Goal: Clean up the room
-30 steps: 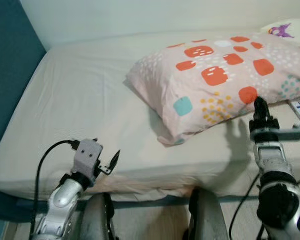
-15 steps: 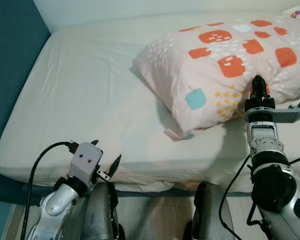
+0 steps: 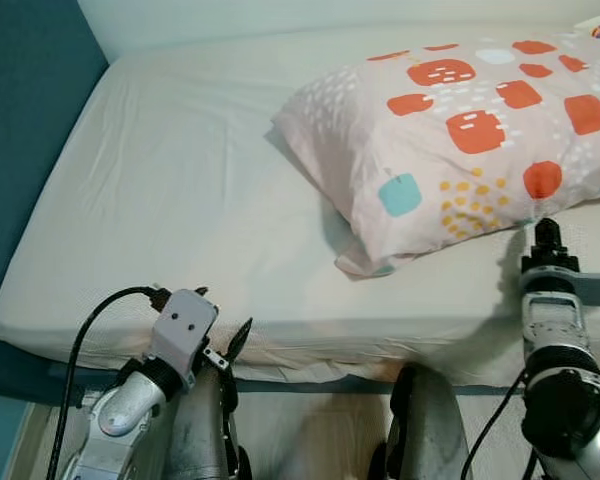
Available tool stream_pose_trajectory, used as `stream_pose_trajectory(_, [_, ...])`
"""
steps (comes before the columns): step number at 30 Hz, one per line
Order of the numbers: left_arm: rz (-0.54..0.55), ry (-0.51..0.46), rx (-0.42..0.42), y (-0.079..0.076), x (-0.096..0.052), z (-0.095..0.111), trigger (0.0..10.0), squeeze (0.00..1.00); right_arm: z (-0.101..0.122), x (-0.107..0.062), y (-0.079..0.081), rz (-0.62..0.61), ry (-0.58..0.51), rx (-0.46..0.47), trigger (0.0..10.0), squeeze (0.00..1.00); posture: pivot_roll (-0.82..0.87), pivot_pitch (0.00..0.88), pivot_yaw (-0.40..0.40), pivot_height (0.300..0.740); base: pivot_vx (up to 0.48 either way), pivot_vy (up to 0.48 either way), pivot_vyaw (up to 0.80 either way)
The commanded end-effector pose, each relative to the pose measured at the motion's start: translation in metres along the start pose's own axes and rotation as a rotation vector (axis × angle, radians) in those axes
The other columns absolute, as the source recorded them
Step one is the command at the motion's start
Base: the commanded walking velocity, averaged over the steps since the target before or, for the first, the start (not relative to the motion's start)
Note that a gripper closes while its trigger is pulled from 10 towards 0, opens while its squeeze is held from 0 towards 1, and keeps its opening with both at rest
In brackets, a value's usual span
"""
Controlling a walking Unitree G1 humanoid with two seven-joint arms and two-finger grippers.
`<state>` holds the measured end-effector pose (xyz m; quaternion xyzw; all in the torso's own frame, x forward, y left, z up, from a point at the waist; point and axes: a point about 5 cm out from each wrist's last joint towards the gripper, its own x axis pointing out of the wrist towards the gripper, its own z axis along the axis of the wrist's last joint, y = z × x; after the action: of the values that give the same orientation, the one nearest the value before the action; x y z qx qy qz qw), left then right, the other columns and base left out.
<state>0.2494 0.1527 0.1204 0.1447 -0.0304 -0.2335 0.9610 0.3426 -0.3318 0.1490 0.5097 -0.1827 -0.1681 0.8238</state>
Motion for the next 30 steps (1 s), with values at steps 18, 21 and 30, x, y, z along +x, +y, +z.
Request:
stream_pose_trajectory(18, [-0.034,0.019,0.027,-0.007,-0.011,0.009,10.0,0.00,-0.014,0.009,0.028,0.139,0.051,0.025,10.0,1.00,0.27,0.403,0.065,0.486,0.000,0.000,0.00])
stream_pose_trajectory(21, [-0.041,0.025,0.038,-0.007,-0.012,0.010,10.0,0.00,-0.019,0.012,0.039,0.174,0.051,0.066,10.0,1.00,0.27,0.403,0.067,0.486,0.000,0.000,0.00])
stream_pose_trajectory(30, [-0.059,0.027,0.063,-0.009,-0.012,0.012,10.0,0.00,-0.032,0.021,0.084,0.378,0.091,0.148,10.0,1.00,0.27,0.399,0.067,0.486,0.000,0.000,0.00])
